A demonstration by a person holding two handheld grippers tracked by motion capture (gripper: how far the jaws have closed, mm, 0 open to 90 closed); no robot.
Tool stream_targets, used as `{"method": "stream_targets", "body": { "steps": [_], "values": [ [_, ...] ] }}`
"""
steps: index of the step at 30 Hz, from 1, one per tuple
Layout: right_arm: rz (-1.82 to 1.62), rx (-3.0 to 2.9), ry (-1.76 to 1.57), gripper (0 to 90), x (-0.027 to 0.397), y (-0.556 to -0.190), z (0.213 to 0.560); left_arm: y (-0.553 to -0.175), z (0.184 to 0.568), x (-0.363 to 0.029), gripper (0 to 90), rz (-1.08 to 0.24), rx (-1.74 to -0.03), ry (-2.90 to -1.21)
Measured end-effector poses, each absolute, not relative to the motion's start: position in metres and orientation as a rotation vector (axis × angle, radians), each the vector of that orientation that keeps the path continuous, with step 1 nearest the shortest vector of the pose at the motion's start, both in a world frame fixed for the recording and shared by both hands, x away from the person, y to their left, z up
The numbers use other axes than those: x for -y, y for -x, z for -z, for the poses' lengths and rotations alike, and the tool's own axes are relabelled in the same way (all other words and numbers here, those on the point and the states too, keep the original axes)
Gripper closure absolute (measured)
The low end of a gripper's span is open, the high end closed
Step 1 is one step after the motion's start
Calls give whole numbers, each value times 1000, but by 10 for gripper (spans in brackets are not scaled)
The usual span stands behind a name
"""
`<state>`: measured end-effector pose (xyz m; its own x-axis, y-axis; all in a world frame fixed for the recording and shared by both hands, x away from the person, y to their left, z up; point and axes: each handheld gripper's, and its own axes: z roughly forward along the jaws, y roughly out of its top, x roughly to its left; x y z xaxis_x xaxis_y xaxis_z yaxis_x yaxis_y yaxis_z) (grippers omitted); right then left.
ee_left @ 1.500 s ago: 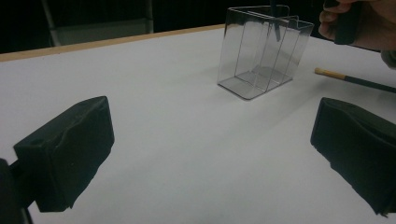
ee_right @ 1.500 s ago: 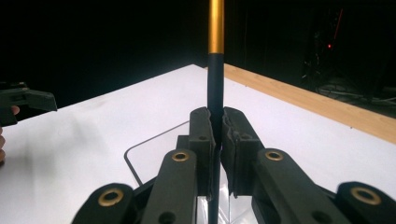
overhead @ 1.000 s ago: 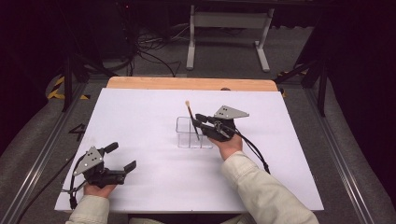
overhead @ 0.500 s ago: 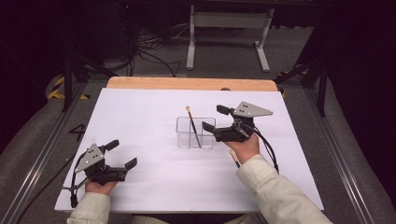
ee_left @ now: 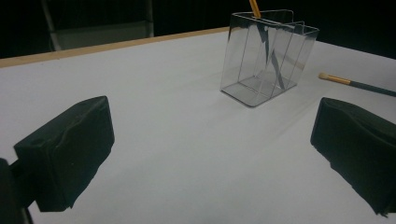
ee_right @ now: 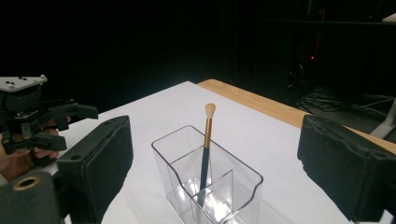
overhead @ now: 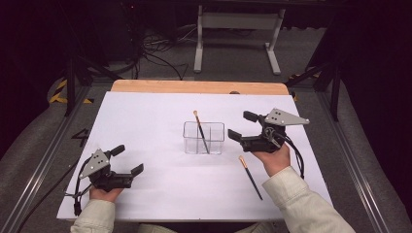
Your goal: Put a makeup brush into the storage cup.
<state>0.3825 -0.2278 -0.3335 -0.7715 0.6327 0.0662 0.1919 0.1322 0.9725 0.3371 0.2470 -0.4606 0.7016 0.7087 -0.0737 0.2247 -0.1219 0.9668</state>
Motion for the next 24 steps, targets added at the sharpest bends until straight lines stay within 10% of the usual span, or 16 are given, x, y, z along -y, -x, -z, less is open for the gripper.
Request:
{"method": "stream_targets", "body": {
  "steps": [24],
  "values": [
    [-1225,-2301,-930,185,249,-372,320,-336,461,-247,3,-485,-771,-1689]
  ]
}}
